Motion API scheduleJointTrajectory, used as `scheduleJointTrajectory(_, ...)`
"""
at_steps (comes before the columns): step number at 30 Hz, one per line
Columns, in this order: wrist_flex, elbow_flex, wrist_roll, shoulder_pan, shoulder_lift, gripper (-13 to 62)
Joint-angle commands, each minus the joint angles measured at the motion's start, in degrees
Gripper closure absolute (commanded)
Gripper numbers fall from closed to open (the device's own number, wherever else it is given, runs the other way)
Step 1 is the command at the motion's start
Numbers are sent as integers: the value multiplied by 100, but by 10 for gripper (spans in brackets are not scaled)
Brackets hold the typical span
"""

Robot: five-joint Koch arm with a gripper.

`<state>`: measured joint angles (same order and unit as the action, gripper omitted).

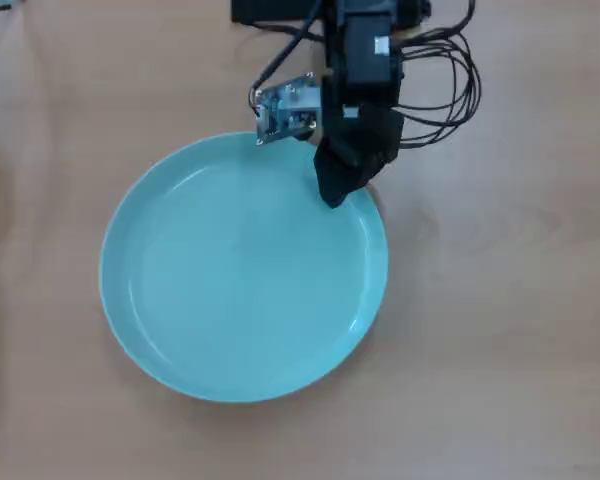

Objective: Move the green bowl from right to left

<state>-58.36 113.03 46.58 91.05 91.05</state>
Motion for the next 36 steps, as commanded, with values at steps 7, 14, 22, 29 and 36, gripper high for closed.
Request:
scheduleJointTrajectory(7,246,-158,53,26,0,326)
scheduleJointTrajectory(14,378,-88,-26,26,0,533)
scheduleJointTrajectory(22,519,26,-62,35,0,559)
scheduleJointTrajectory(29,536,-44,-782,35,0,559)
scheduleJointTrajectory(36,519,-264,-1116,-255,9,559)
